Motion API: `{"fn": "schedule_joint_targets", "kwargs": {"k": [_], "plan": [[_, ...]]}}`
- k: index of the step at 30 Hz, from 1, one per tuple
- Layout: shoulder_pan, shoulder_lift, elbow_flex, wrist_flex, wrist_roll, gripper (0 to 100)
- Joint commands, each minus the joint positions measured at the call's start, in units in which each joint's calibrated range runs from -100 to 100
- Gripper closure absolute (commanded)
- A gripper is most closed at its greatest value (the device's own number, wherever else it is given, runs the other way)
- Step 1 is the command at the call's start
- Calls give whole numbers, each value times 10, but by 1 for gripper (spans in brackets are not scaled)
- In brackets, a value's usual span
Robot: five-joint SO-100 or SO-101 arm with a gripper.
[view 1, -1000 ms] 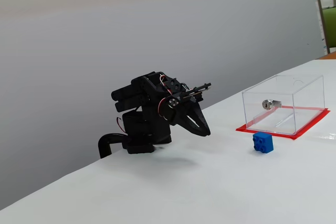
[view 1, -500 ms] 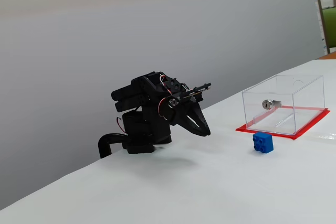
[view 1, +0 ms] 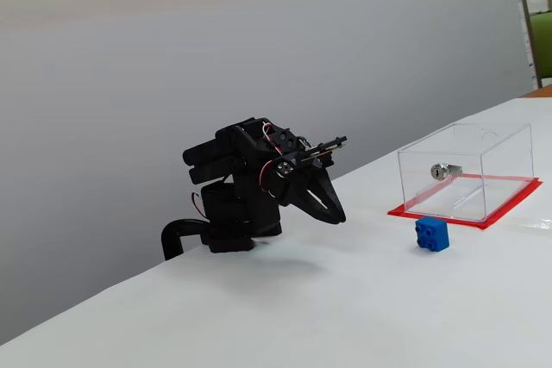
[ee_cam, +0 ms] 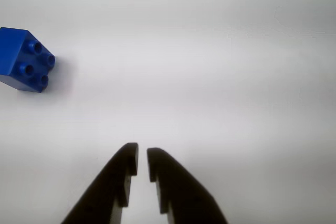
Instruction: Pick the blue lego brick and place it into the transparent box
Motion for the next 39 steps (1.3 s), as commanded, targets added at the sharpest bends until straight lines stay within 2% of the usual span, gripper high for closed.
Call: {"fn": "schedule_joint_targets", "kwargs": {"k": [1,28,33,39], "plan": [[3,-5,7,1,1,98],[-3,-5,7,2,1,98],[-40,-5,6,3,1,98],[-133,-5,5,5,2,98]]}}
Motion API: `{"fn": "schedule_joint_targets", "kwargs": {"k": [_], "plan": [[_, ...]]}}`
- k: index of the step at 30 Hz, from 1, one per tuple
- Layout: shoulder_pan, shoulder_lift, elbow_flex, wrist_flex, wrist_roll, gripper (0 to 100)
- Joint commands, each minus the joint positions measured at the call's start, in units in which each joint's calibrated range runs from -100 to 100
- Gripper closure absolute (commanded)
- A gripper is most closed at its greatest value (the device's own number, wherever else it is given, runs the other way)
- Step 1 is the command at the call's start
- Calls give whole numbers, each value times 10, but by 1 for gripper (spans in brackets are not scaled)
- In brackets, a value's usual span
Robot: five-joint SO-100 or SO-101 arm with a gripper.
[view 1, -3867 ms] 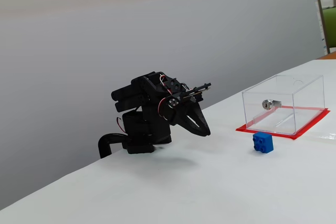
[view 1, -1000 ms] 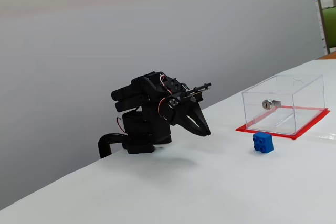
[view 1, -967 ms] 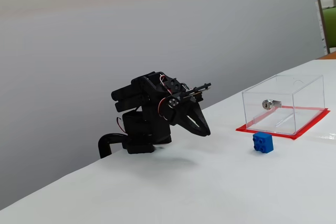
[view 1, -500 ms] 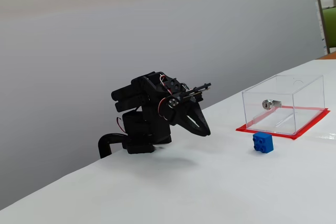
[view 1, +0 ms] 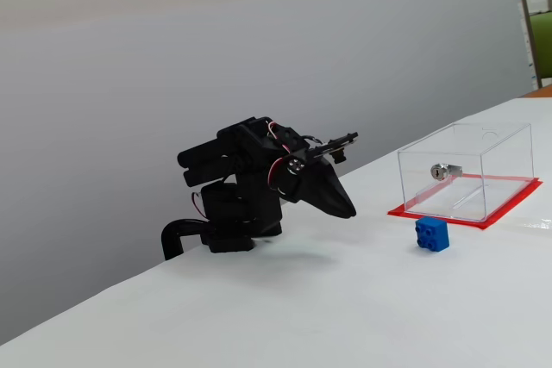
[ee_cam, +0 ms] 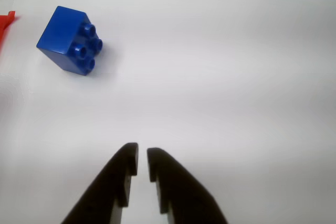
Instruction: Pick the blue lego brick and place it into the transparent box
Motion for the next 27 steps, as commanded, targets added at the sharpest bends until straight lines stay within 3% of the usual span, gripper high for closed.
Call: {"fn": "schedule_joint_targets", "kwargs": {"k": [1,15,27], "plan": [[-46,-5,5,0,2,98],[-106,1,-38,5,-1,97],[-130,162,-215,5,-1,98]]}}
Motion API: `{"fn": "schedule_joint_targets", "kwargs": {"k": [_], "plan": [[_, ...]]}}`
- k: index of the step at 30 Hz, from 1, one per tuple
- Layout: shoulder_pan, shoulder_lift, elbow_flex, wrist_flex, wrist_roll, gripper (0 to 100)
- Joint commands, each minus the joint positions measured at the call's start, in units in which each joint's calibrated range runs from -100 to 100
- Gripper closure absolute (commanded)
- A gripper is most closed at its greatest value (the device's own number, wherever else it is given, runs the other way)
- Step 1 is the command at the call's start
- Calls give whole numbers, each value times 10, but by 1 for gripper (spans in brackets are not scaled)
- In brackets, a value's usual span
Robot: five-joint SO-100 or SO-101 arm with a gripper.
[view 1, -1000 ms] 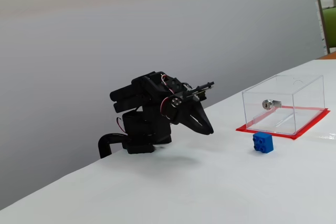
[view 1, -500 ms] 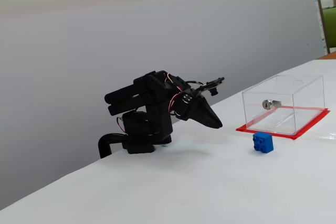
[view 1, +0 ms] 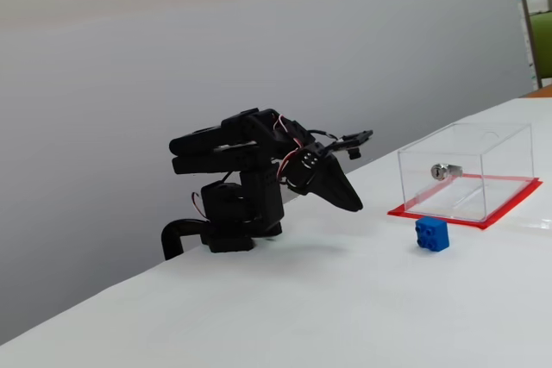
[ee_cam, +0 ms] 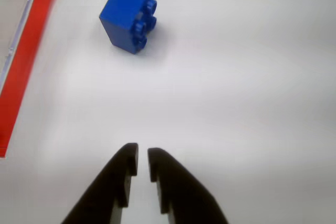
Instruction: Pick the blue lego brick and place it into the transparent box
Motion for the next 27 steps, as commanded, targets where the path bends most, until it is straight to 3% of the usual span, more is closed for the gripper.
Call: {"fn": "schedule_joint_targets", "kwargs": {"k": [1,17,27], "plan": [[-15,49,-97,2,-2,98],[-51,276,-364,13,-4,97],[-61,400,-497,56,-69,97]]}}
